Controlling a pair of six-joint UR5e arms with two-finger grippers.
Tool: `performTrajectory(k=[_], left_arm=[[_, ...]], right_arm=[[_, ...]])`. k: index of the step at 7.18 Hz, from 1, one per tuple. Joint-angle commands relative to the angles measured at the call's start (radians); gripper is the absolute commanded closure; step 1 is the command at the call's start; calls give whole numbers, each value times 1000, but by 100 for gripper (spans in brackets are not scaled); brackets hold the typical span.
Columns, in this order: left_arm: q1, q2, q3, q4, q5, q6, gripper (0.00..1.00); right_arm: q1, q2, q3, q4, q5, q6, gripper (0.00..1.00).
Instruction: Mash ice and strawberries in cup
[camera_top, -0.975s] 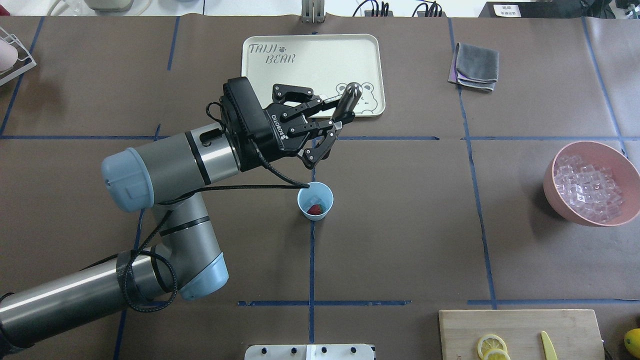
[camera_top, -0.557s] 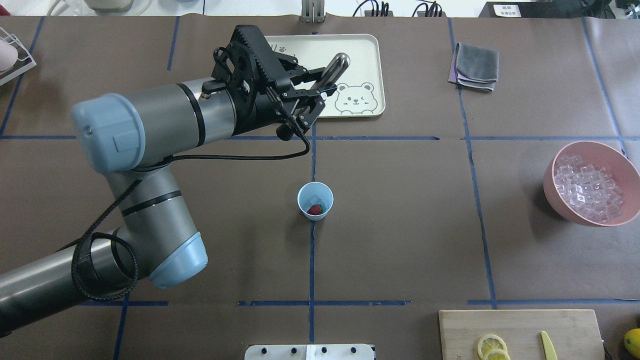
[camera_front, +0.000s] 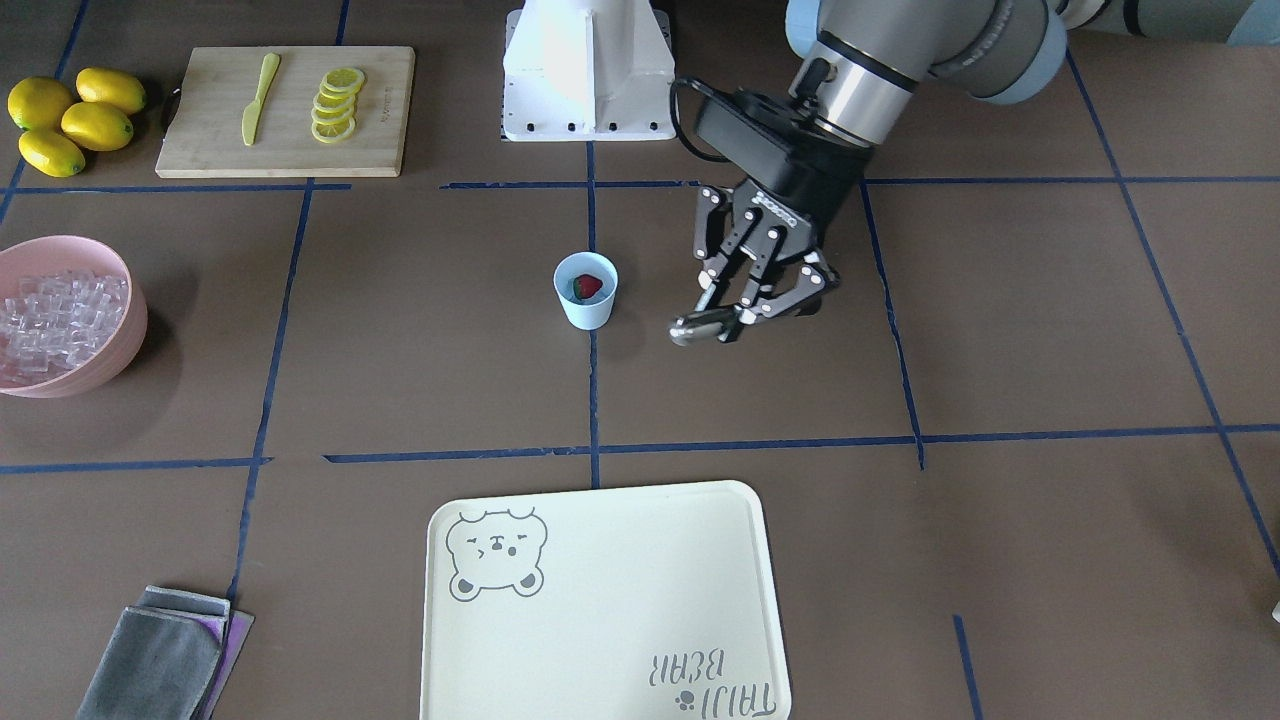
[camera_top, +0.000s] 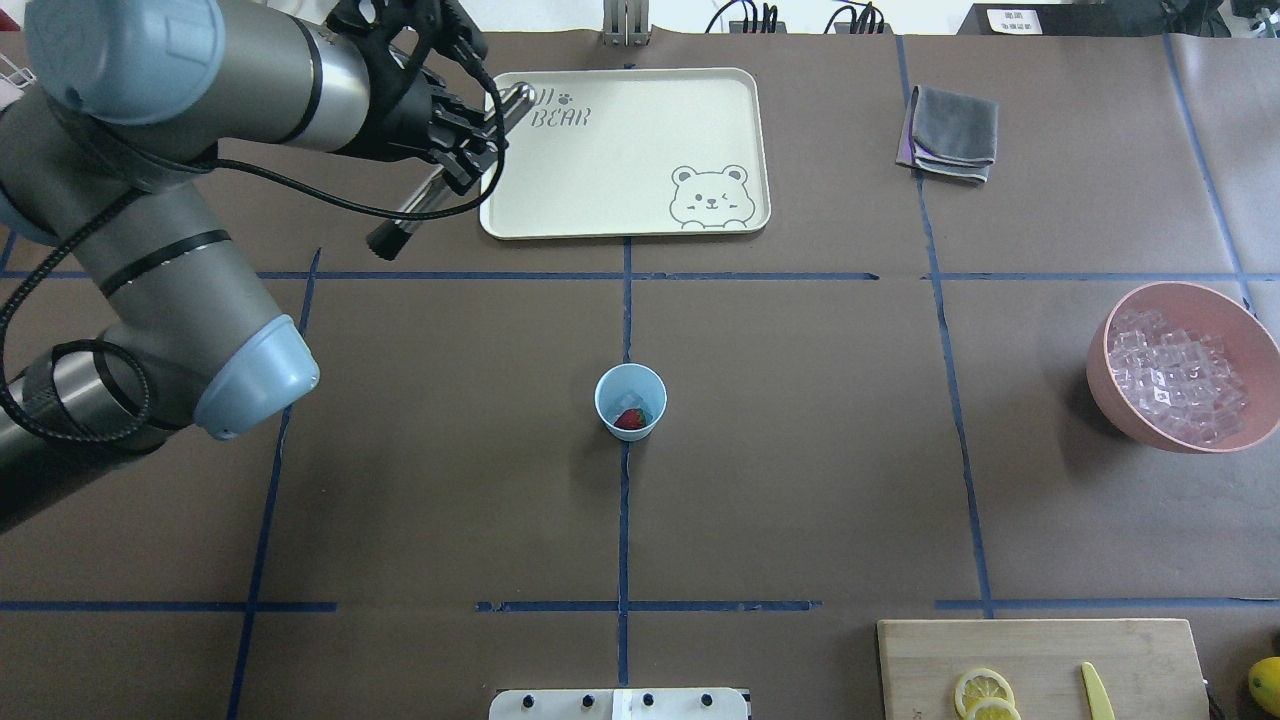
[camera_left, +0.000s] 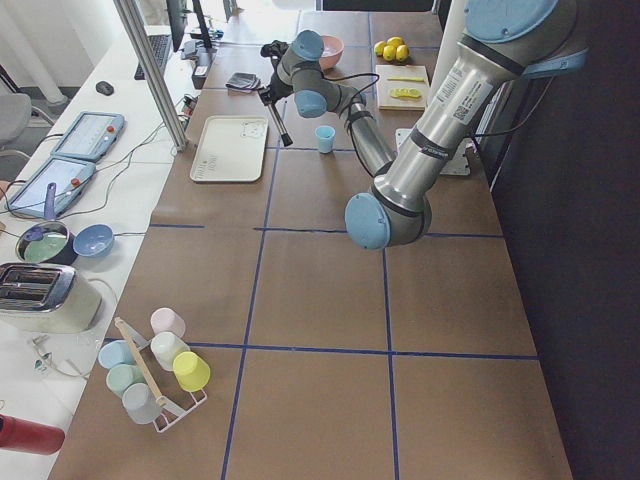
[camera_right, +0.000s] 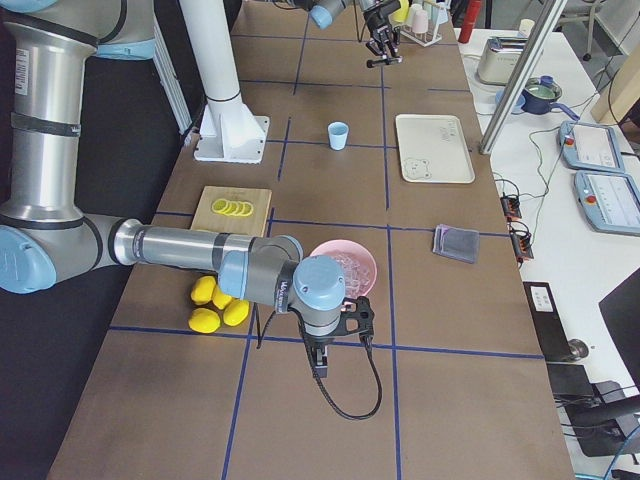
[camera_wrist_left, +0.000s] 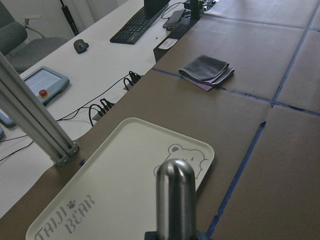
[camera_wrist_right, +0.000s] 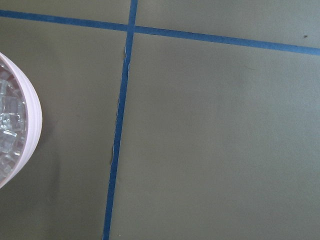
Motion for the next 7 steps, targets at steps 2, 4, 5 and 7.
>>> performTrajectory(k=[2,4,5,7], left_arm=[[-162,131,-29,264,-109,65,100],[-274,264,-31,355,-139,51,100],[-329,365,-29,348,-139,-34,95],[-369,540,-12,246,-140,-87,95]], right_arm=[[0,0,1,0,0,0,0],[0,0,4,2,0,0,0],[0,0,6,0,0,0,0],[0,0,9,2,0,0,0]])
